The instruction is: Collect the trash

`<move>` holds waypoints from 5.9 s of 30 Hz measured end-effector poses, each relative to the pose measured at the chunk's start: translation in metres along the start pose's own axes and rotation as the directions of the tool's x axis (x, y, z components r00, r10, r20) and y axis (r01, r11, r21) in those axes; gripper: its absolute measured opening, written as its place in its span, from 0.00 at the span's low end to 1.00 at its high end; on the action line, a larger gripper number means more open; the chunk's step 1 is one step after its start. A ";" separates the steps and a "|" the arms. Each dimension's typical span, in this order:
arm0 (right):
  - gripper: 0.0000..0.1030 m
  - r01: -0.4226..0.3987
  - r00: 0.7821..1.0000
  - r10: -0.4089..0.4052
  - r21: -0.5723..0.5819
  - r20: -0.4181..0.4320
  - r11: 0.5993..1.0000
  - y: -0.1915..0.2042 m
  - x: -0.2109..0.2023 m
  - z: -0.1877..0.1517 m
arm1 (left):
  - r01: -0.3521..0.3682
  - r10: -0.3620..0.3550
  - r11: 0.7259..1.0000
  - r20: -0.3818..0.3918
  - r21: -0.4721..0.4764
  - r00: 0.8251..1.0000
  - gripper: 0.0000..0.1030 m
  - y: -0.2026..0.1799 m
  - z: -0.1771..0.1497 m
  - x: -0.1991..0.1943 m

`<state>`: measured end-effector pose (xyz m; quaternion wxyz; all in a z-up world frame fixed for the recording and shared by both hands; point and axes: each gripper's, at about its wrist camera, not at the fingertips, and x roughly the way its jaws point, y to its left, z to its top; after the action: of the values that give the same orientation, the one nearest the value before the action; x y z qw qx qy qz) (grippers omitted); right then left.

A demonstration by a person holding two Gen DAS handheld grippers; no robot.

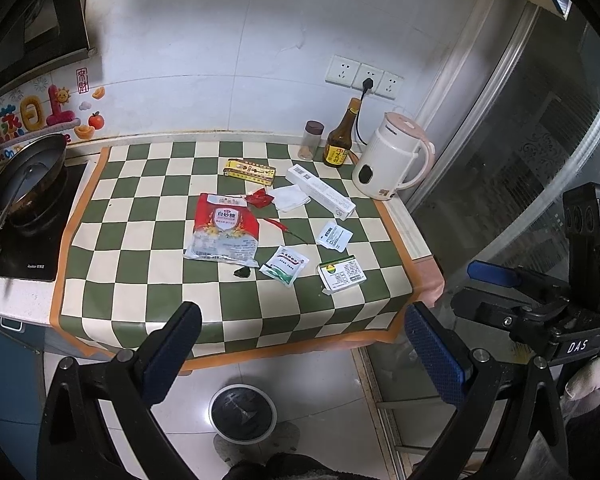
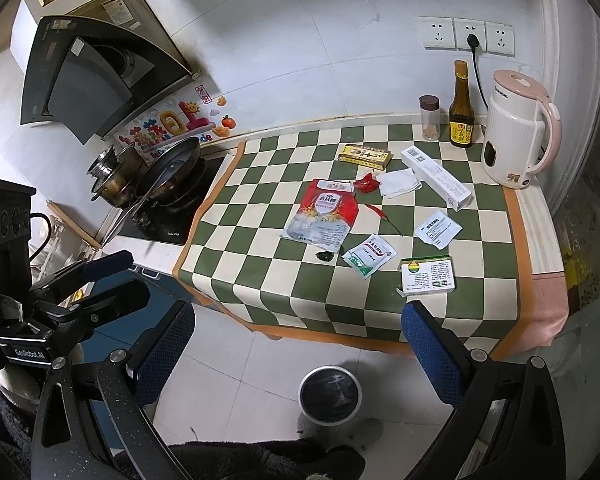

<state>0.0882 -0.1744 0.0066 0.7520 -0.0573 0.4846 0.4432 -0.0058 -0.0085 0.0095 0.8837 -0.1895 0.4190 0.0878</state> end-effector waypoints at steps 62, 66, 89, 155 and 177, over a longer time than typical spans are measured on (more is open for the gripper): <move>0.57 0.390 0.797 -0.430 -0.183 -0.423 0.903 -0.300 0.486 0.255 | -0.562 0.297 0.712 -0.545 -0.421 0.784 1.00 0.133 0.197 0.467; 0.57 0.450 0.797 -0.446 -0.092 -0.406 0.888 -0.325 0.489 0.265 | -0.473 0.120 0.632 -0.525 -0.614 0.843 1.00 0.148 0.209 0.495; 0.51 0.446 0.837 -0.415 0.004 -0.356 0.895 -0.367 0.478 0.240 | -0.463 0.327 0.859 -0.464 -0.216 0.823 0.61 0.095 0.233 0.455; 0.99 0.306 0.650 0.019 0.285 -0.760 0.908 -0.179 0.605 -0.551 | -0.329 0.072 0.933 -0.820 -0.146 0.567 1.00 0.241 -0.461 0.530; 1.00 0.408 0.784 -0.274 0.130 -0.557 0.904 -0.096 0.377 -0.367 | -0.373 0.264 0.927 -0.639 -0.039 0.723 1.00 0.168 -0.354 0.305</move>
<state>-0.0398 -0.1908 -0.5127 0.6594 -0.1709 0.7033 0.2033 -0.1152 -0.0011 -0.4744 0.6477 -0.2048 0.7045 0.2053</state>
